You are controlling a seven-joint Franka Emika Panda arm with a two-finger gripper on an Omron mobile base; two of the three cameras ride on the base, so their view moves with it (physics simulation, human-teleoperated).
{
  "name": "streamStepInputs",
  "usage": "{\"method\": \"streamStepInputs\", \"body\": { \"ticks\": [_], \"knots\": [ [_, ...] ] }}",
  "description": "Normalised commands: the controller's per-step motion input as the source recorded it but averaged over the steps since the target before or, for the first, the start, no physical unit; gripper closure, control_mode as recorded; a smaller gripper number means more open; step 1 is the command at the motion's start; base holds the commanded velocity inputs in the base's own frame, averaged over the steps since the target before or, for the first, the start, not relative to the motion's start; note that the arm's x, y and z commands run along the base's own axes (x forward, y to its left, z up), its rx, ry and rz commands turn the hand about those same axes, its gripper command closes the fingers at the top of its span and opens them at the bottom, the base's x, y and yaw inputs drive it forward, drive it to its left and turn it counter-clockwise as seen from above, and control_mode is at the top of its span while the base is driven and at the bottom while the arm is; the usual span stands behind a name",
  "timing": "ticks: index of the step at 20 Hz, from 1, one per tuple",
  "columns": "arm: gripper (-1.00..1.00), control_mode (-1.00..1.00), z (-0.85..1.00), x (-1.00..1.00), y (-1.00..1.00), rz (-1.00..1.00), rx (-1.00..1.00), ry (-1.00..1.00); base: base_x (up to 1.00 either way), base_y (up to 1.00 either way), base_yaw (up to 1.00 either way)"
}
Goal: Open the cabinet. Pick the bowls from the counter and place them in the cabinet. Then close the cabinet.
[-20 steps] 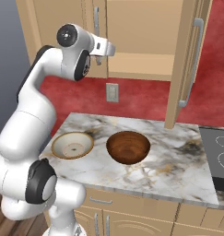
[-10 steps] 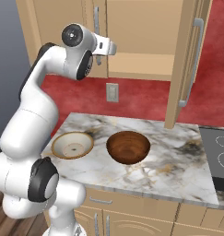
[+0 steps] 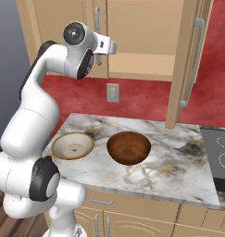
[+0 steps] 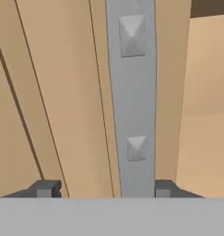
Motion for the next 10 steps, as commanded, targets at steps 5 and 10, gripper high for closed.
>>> {"method": "streamStepInputs", "body": {
  "ticks": [5,10],
  "knots": [
    [1.0,-1.0,-0.06,0.21,0.0,0.0,0.0,0.11,0.0,0.0,0.0],
    [1.0,-1.0,-0.06,0.16,0.0,0.0,0.0,0.08,0.0,0.0,0.0]
  ]
}}
